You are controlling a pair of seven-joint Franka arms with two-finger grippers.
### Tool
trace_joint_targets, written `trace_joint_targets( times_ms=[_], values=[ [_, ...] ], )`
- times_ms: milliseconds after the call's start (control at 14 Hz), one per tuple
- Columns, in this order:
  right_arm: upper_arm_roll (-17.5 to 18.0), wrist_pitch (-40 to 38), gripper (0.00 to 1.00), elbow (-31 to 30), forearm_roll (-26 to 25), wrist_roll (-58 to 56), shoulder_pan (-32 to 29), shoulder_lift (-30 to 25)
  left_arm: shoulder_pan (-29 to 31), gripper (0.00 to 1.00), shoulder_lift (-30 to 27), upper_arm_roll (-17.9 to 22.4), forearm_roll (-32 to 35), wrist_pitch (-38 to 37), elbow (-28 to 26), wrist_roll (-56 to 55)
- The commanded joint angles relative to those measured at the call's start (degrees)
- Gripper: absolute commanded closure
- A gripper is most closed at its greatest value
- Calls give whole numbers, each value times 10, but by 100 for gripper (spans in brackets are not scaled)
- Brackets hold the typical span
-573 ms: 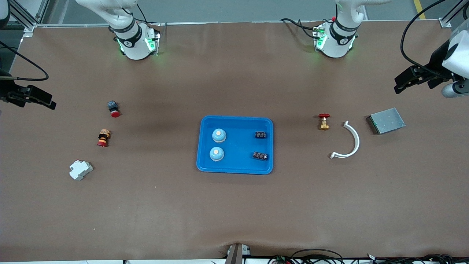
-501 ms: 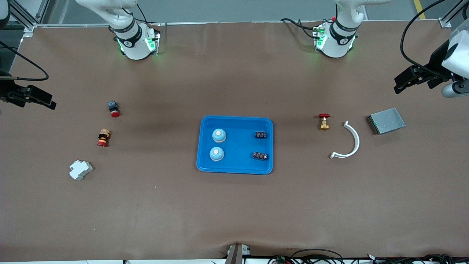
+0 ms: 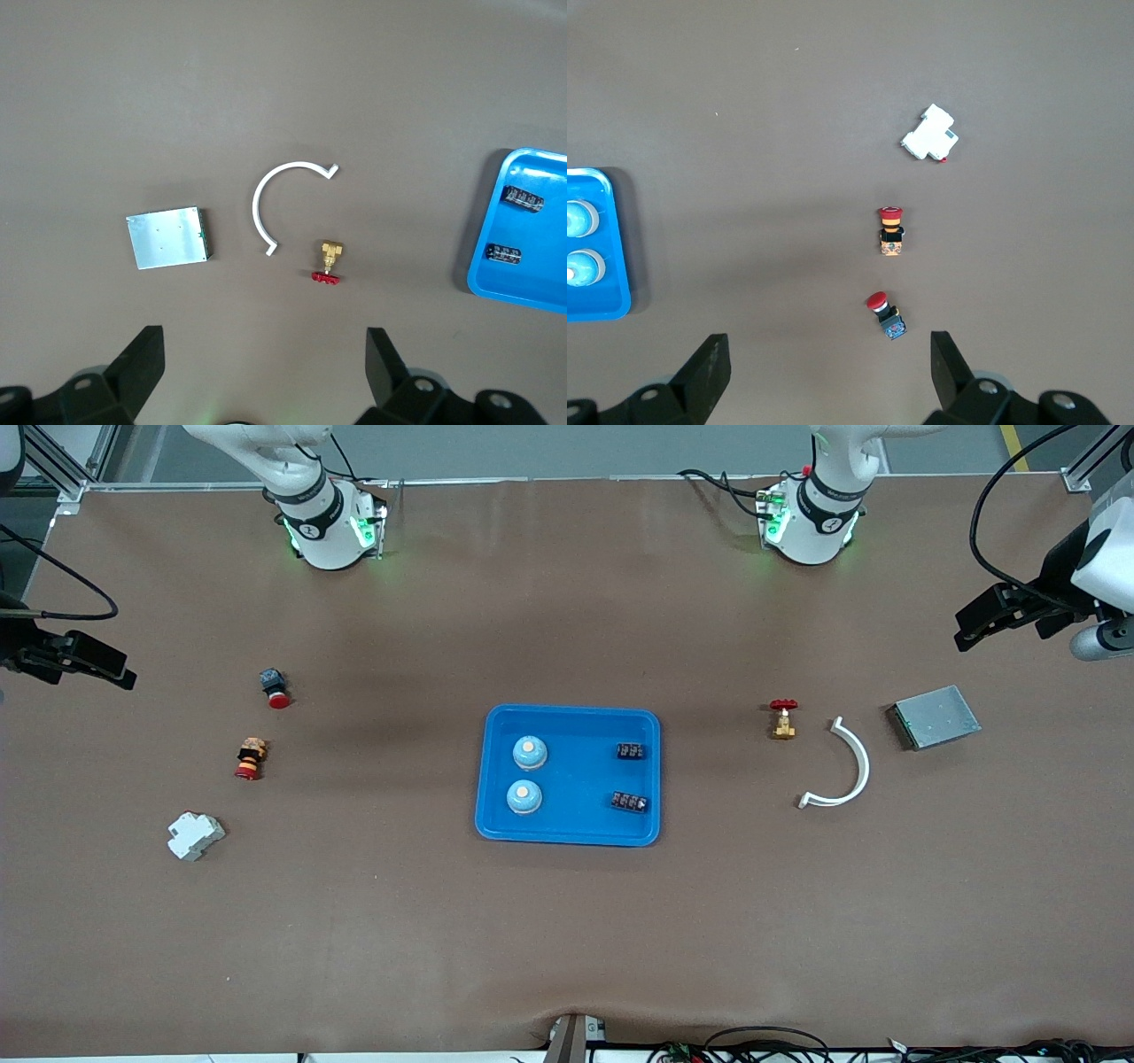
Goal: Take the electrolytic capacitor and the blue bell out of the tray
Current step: 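Move the right gripper toward the bells while the left gripper approaches capacitors, then grasp a bell with the right gripper while the left gripper grasps a capacitor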
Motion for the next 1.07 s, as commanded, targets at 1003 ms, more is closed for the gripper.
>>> trace_joint_targets(
  times_ms=[1003],
  values=[
    [12,162,0,-128,36,286,211,-4,-1,0,74,-101,-8,228,-189,-257]
  ],
)
